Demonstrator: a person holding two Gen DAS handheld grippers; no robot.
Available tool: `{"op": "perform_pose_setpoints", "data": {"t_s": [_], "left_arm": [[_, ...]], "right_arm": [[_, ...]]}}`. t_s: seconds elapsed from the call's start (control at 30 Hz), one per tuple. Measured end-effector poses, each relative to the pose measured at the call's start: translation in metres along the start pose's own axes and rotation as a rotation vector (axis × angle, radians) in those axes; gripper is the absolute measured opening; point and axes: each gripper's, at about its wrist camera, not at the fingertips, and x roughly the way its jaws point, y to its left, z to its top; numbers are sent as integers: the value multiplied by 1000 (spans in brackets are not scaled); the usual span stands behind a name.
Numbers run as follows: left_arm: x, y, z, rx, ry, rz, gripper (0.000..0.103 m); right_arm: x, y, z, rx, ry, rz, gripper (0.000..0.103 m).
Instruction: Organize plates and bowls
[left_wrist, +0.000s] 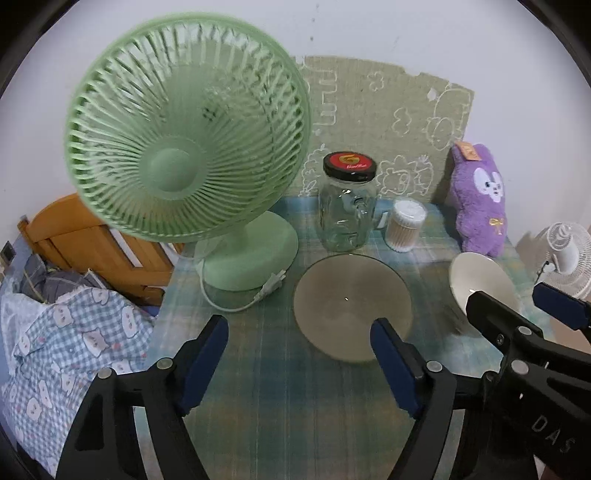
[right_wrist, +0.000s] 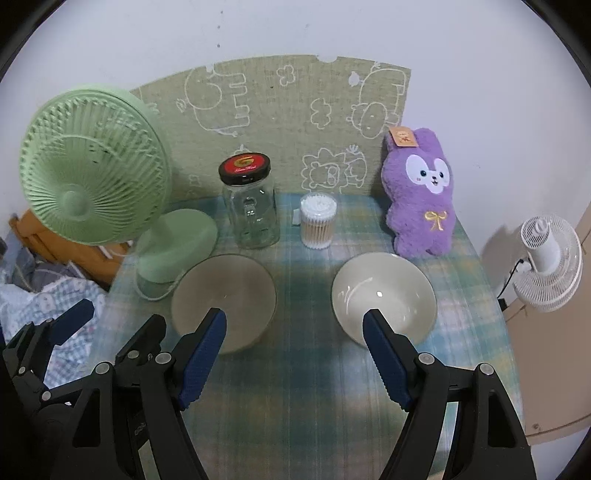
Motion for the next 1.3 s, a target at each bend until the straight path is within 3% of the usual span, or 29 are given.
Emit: {"op": "perform_pose_setpoints", "data": {"t_s": [0.1, 0.37, 0.43, 0.63, 0.73, 0.8, 0.87, 1.0, 1.3], "left_arm": [[27, 1, 3, -8, 29, -25, 74], [77, -3, 3, 24, 47, -23, 73], [87, -4, 4, 20, 60, -22, 73], [115, -2, -3, 6, 117, -40, 64], [125, -1, -6, 19, 136, -32, 51], [127, -1, -7, 25, 134, -21, 43], [129, 1, -6, 24, 134, -12, 42], [134, 2, -5, 26, 155, -39, 22], [134, -2, -4, 41, 173, -37, 21]], "right_arm": [[23, 3, 5, -10, 5, 5, 79], [77, 8, 12, -21, 22, -4, 78], [89, 9, 13, -5, 35, -4, 68], [122, 11, 9, 5, 90, -1, 55], [133, 13, 6, 0, 111, -7, 43], [138, 12, 5, 11, 118, 0, 40], [140, 14, 4, 14, 115, 8, 36], [142, 22, 3, 2, 124, 36, 17], [140, 23, 2, 12, 146, 21, 17]]}}
